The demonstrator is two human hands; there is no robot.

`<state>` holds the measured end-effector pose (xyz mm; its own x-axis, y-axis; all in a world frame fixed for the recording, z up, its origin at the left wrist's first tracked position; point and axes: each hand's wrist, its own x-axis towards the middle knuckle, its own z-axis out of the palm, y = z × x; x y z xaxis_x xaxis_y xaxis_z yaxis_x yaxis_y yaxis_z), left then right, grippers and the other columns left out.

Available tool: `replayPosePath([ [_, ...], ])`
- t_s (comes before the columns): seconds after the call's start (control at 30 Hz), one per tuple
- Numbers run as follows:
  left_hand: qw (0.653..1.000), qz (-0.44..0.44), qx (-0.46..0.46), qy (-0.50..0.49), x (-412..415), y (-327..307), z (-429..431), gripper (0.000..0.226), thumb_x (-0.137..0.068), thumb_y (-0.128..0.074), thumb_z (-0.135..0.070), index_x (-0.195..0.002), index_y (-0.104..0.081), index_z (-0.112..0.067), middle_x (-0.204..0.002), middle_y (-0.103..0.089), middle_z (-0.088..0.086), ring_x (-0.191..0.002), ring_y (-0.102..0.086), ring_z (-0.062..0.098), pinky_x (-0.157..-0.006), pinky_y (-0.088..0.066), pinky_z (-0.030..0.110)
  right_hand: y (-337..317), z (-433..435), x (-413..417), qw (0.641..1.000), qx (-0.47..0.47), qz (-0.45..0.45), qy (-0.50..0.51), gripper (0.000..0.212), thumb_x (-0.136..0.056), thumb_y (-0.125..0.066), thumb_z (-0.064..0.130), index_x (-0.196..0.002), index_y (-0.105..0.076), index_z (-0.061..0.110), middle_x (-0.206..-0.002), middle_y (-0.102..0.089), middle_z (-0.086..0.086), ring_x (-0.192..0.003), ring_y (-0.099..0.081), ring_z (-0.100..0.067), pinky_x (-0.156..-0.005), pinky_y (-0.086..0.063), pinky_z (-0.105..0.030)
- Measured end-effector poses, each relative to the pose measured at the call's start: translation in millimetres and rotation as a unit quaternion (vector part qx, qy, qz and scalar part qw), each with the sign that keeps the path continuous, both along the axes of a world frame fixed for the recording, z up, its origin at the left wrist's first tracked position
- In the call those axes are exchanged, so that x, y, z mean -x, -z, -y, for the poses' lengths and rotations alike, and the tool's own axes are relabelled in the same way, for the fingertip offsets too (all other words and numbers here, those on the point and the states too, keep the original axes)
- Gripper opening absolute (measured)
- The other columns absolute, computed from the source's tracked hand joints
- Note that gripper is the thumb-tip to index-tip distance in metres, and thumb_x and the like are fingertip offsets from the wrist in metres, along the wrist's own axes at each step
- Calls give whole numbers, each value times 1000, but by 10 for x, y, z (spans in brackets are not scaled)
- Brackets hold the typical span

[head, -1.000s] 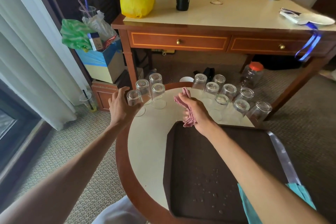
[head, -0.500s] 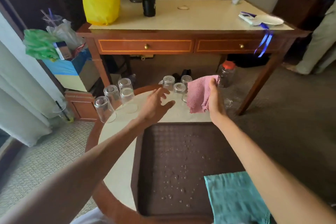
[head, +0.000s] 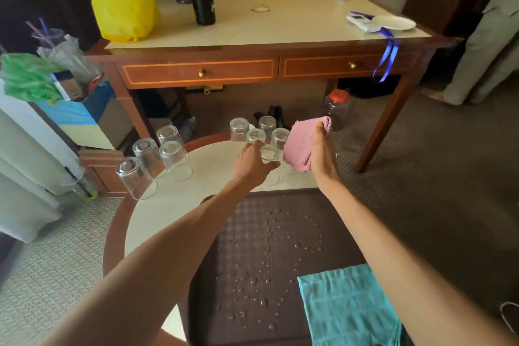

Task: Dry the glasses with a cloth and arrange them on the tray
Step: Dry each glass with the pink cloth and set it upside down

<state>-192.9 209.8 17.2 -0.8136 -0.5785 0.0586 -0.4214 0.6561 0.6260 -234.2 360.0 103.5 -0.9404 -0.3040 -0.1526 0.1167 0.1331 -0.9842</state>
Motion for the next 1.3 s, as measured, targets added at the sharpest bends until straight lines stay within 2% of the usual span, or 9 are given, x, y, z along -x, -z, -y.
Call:
replayPosePath([
  [0.23,998,-60,-16,-10,-288,-402,-2,61,-83,-84,-43,-132,-60,-15,-127,-69,8,-112,-64,29,-83,-51,37,-86,-107,-100,1000,-4,-11,-10,56,-108,-20,50,-151,-35,19,-151,-43,-16,-133,-48,-34,-93,-48,-34],
  [0.4,995,-69,-78,-8,-801,-946,-3,62,-81,-85,-44,-131,-63,-16,-115,-70,0,-98,-64,16,-62,-42,13,-414,-258,-453,997,-49,-42,-44,54,-110,-16,42,-156,-24,15,-156,-34,-20,-136,-37,-46,-108,-31,-57],
  [0.57,980,-109,-165,-24,-1375,-1338,-46,73,-69,-93,-46,-128,-66,-14,-114,-71,2,-99,-67,14,-72,-50,17,-672,-377,-920,993,-61,-56,-86,55,-111,-18,40,-148,-30,3,-150,-37,-30,-132,-41,-50,-105,-38,-59],
  [0.67,959,-137,-246,-36,-1695,-1528,-113,75,-66,-95,-40,-127,-62,-13,-116,-71,5,-102,-68,16,-80,-53,26,-751,-428,-1166,989,-51,-73,-115,56,-110,-21,43,-141,-34,-1,-112,-58,-33,-96,-66,-39,-84,-53,-52],
  [0.73,951,-143,-273,-41,-1812,-1605,-140,78,-65,-96,-38,-130,-59,-13,-109,-73,5,-99,-71,16,-83,-55,30,-785,-441,-1261,986,-59,-86,-130,56,-109,-21,45,-134,-38,-3,-85,-51,-19,-62,-59,-22,-65,-49,-37],
  [0.83,938,-156,-307,-42,-1938,-1718,-186,76,-68,-95,-32,-130,-56,-15,-92,-79,6,-90,-75,18,-82,-56,35,-911,-466,-1372,981,-62,-99,-157,55,-111,-20,38,-141,-32,-6,-123,-51,-37,-103,-60,-49,-88,-52,-52],
  [0.9,930,-167,-326,-43,-2013,-1803,-224,67,-71,-94,-30,-126,-58,-16,-95,-78,7,-91,-75,17,-79,-55,33,-1002,-511,-1450,978,-57,-111,-167,57,-111,-19,38,-145,-27,-7,-147,-31,-39,-129,-40,-56,-106,-36,-62],
  [1.03,912,-176,-370,-32,-2126,-1883,-213,43,-82,-85,-31,-118,-72,-11,-106,-76,9,-100,-71,20,-93,-53,41,-1047,-554,-1473,978,-47,-118,-163,60,-109,-21,46,-147,-37,2,-151,-40,-21,-124,-44,-23,-106,-33,-34],
  [1.3,877,-172,-449,13,-2256,-2055,-293,27,-98,-63,-33,-111,-72,-11,-102,-71,11,-92,-65,23,-79,-50,35,-1067,-601,-1436,976,-31,-111,-183,48,-109,-23,47,-130,-47,11,-137,-52,-18,-98,-58,-16,-92,-39,-31],
])
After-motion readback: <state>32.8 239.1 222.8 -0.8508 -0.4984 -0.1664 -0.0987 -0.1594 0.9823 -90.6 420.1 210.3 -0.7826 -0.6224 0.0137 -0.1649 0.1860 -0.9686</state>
